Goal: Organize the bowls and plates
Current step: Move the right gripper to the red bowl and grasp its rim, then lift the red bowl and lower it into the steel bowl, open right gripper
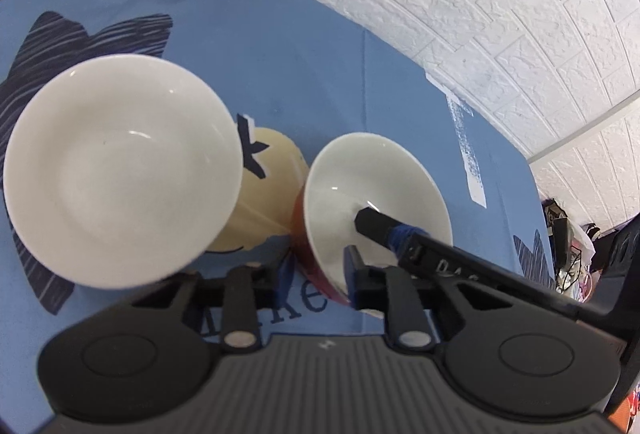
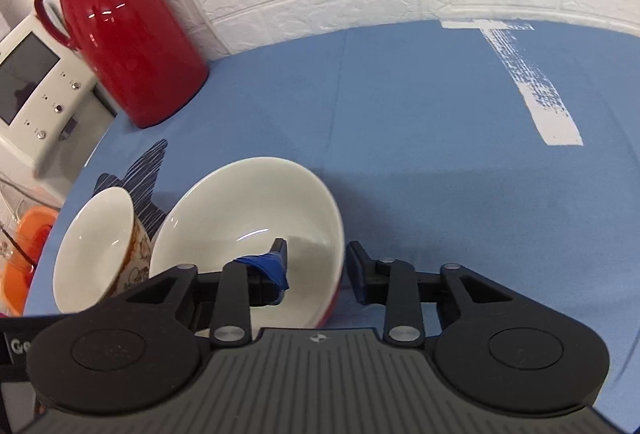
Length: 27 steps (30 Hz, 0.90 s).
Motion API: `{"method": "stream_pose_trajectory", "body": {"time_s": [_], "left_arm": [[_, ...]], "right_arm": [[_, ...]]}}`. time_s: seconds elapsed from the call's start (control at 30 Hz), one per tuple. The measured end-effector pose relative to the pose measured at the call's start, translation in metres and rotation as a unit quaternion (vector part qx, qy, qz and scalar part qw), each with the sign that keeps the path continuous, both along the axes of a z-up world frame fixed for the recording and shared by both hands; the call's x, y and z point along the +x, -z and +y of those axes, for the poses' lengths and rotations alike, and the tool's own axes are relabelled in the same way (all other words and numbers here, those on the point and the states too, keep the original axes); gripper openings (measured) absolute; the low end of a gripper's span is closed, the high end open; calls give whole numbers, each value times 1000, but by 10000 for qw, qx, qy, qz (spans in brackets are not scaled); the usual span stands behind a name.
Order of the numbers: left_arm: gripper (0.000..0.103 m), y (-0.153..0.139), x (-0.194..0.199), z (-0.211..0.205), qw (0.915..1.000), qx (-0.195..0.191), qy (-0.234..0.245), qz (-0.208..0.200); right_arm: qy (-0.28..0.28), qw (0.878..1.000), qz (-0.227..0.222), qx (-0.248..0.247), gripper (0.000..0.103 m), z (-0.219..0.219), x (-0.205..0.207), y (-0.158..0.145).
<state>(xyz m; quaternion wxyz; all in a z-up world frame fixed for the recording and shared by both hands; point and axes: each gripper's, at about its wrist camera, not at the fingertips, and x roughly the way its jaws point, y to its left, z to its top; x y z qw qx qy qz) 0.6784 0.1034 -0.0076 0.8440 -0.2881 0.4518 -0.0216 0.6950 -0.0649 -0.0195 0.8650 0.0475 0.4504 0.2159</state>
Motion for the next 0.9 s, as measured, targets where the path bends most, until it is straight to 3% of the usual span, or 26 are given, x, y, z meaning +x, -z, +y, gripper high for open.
{"method": "stream_pose_trajectory", "body": {"time_s": [0.23,0.43,0.73,0.9], "left_arm": [[12,-5,-10,-9,9993,322,194,-72],[12,-28,-52,-30,9972,526,500,-184],[12,-69,-168,-93,9917,453,1171,-280],[12,-70,-239,-141,9841,384,1715,-245]], "right_arm": [[-21,9999,105,102,13,-11,-16,-2],[-21,9999,21,147,15,-32,-59,-15],[158,9997,-154,-98,18,-100,-188,-63],[532,9982,-167,-228,19,-148,-270,-69]]}}
